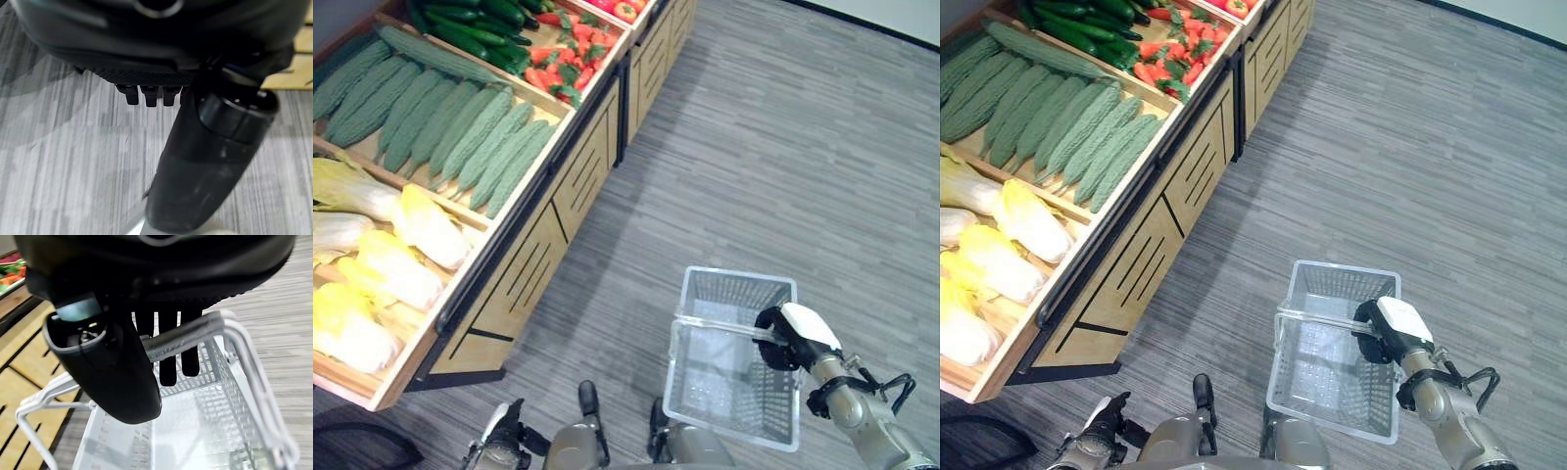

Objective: Get the vegetables into the basket

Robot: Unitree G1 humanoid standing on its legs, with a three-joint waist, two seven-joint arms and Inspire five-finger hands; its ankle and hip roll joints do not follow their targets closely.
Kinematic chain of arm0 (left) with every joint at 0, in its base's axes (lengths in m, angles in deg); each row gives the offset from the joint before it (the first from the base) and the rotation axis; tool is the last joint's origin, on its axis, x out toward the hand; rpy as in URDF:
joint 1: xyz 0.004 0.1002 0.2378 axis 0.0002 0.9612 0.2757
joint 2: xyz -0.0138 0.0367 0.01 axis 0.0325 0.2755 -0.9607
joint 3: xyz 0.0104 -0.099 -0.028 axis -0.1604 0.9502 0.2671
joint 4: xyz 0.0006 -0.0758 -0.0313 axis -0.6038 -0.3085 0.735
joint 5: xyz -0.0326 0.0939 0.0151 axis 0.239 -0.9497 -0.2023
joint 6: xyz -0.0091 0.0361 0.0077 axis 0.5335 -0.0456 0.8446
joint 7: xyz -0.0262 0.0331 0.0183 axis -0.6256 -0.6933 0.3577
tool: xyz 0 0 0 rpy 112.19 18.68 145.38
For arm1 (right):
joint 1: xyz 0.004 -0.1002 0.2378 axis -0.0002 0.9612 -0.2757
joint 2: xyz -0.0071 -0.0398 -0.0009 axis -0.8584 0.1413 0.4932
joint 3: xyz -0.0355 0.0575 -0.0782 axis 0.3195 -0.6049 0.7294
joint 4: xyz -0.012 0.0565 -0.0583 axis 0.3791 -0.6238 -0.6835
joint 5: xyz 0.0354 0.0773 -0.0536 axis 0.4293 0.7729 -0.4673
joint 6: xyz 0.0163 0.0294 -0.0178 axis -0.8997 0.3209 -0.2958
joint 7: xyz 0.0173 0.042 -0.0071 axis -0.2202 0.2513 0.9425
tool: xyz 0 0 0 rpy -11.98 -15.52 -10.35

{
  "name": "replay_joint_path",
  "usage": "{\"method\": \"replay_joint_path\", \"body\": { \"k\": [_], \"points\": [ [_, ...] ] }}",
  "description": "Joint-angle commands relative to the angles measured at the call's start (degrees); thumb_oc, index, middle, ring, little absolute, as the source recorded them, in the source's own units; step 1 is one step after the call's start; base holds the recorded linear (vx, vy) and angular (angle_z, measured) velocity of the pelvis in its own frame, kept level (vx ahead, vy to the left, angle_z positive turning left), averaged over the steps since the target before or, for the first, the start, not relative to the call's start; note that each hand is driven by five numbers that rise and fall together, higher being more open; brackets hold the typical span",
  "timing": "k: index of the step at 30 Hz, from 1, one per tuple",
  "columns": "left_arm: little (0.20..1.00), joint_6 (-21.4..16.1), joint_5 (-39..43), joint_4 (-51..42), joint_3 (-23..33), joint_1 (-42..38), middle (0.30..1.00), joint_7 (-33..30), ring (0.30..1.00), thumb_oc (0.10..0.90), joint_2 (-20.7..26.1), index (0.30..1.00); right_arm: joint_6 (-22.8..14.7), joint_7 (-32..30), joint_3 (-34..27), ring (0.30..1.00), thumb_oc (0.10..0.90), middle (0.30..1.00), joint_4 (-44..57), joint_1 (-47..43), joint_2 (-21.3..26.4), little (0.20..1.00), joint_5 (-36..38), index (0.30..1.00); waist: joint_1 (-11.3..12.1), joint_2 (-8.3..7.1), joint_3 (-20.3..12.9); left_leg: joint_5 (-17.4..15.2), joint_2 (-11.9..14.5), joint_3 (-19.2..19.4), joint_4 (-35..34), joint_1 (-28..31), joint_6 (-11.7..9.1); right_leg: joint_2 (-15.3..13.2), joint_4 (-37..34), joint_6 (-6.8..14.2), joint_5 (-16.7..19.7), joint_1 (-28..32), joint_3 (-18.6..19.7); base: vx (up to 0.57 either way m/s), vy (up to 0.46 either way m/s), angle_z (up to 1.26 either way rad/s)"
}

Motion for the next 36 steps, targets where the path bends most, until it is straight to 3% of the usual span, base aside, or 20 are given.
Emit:
{"method": "replay_joint_path", "body": {
  "k": [1,9,12,16,17,18,21,22,25,31,36],
  "points": [
    [1.000,-0.6,-1.4,1.3,1.0,-0.1,1.000,-0.7,1.000,0.900,0.5,1.000,-2.7,-4.2,-3.3,0.300,0.400,0.300,6.2,-5.2,-0.2,0.300,-0.4,0.300,1.8,-2.75,-1.9,-0.4,1.3,2.0,-0.2,0.9,-2.9,-7.1,-4.1,7.7,10.2,4.1,1.2,0.03,0.061,0.10],
    [1.000,-0.9,-2.1,0.5,0.8,1.0,1.000,-0.7,1.000,0.900,0.6,1.000,-2.8,-3.5,-2.5,0.300,0.400,0.300,5.2,-6.2,-0.1,0.300,-0.6,0.300,2.4,-3.26,-2.2,-2.7,-0.6,1.5,0.9,1.4,-1.6,-8.7,-1.9,9.0,13.5,3.6,2.0,0.02,0.082,0.02],
    [1.000,-1.1,-1.6,-0.8,0.1,1.4,1.000,-0.7,1.000,0.900,0.7,1.000,-2.9,-3.5,-1.6,0.300,0.400,0.300,5.0,-7.9,0.2,0.300,-1.0,0.300,2.4,-2.39,-1.4,-3.6,-1.5,0.2,2.1,1.8,-0.3,-9.3,6.2,9.1,17.2,0.5,4.1,0.02,0.133,0.07],
    [1.000,-1.2,-1.4,-1.2,-0.1,1.8,1.000,-0.3,1.000,0.900,1.3,1.000,-3.1,-3.2,-1.0,0.300,0.400,0.300,5.2,-9.1,0.6,0.300,-1.1,0.300,1.0,-0.68,-0.6,-4.3,-2.2,-3.0,1.9,3.4,0.5,-5.7,11.7,7.2,16.4,-2.8,10.1,0.06,0.085,0.30],
    [1.000,-1.2,-1.4,-1.2,-0.1,1.8,1.000,-0.3,1.000,0.900,1.3,1.000,-3.1,-3.2,-1.0,0.300,0.400,0.300,5.1,-9.1,0.6,0.300,-1.1,0.300,1.0,-0.68,-0.5,-4.3,-2.2,-3.1,1.8,3.5,0.5,-5.7,12.0,7.2,16.2,-2.8,10.0,0.13,0.037,0.56],
    [1.000,-1.1,-1.0,-0.5,0.2,1.6,1.000,-0.3,1.000,0.900,1.3,1.000,-3.2,-3.1,-1.0,0.300,0.400,0.300,5.4,-9.4,0.7,0.300,-0.9,0.300,0.2,0.07,-0.3,-4.6,-2.2,-4.8,1.4,4.6,0.4,-3.2,10.9,5.9,12.9,-5.2,11.4,0.13,0.002,0.48],
    [1.000,-1.0,-0.7,0.6,0.3,0.9,1.000,-0.4,1.000,0.900,1.3,1.000,-3.3,-3.5,-0.9,0.300,0.400,0.300,4.9,-9.9,0.9,0.300,-0.3,0.300,-0.7,0.27,0.7,-5.9,-2.7,-7.8,2.5,5.8,0.0,-2.0,6.6,5.6,11.3,-8.2,11.9,0.13,-0.032,0.46],
    [1.000,-1.0,-0.7,0.6,0.3,0.9,1.000,-0.4,1.000,0.900,1.3,1.000,-3.3,-3.5,-0.9,0.300,0.400,0.300,4.9,-9.9,0.9,0.300,-0.3,0.300,-0.8,0.29,0.7,-5.9,-2.7,-7.9,2.5,5.8,0.0,-2.0,6.5,5.6,11.3,-8.1,11.9,0.22,-0.091,0.79],
    [1.000,-1.0,-0.4,2.4,0.7,0.4,1.000,-0.6,1.000,0.900,1.4,1.000,-3.5,-3.8,-0.5,0.300,0.400,0.300,5.0,-10.3,1.7,0.300,0.1,0.300,-3.0,-0.18,1.7,-8.0,-4.2,-13.7,3.2,8.3,-0.2,1.3,-1.8,6.4,14.1,-11.8,18.6,0.23,-0.090,1.02],
    [1.000,-0.9,0.1,3.3,0.9,0.6,1.000,-0.5,1.000,0.900,1.5,1.000,-3.2,-3.9,-0.8,0.300,0.400,0.300,5.7,-10.2,2.5,0.300,0.1,0.300,-3.9,-1.42,1.7,-10.9,-5.5,-19.1,4.9,10.9,-0.9,0.6,-3.0,6.8,16.5,-11.7,17.7,0.18,-0.162,0.83],
    [1.000,-0.2,0.1,4.6,2.0,1.6,1.000,-0.7,1.000,0.900,0.8,1.000,-3.2,-3.1,-0.4,0.300,0.400,0.300,5.3,-10.3,3.4,0.300,0.8,0.300,-2.9,-0.66,-0.5,-10.8,-2.7,-20.8,6.2,12.8,-2.9,1.6,-2.4,4.8,14.4,-9.5,14.2,0.18,-0.222,0.39]
  ]
}}
